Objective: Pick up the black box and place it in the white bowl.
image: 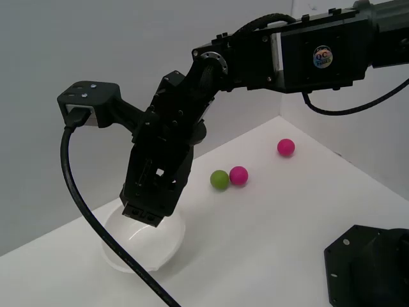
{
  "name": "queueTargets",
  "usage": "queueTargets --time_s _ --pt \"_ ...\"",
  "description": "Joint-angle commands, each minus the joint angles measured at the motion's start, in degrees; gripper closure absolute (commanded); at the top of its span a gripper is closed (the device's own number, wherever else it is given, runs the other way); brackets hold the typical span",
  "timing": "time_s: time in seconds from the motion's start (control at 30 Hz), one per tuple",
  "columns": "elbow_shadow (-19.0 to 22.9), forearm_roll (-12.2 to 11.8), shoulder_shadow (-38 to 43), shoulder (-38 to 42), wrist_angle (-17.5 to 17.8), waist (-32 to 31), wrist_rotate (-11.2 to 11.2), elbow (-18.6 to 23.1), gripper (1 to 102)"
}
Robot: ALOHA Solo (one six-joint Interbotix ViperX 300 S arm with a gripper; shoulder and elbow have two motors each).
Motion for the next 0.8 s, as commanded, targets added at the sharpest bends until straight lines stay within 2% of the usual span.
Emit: queueTargets --time_s 0.0,0.23,0.33,0.43,0.53,0.77 --pt "-1.8 -1.1 0.4 0.0 0.0 -0.6 0.2 -1.1 95" --pt "-1.8 -1.0 -1.6 -1.9 -0.9 -0.3 0.3 -1.1 95" --pt "-2.1 -0.7 -3.1 -3.3 -2.5 0.4 0.3 -1.4 95" --pt "-2.5 -0.6 -4.8 -4.9 -2.6 1.3 0.3 -1.8 95" --pt "-2.5 -0.6 -6.1 -6.2 -2.6 1.6 1.5 -1.8 95" --pt "-2.7 -0.7 -7.3 -7.5 -2.9 2.0 1.7 -2.0 92"
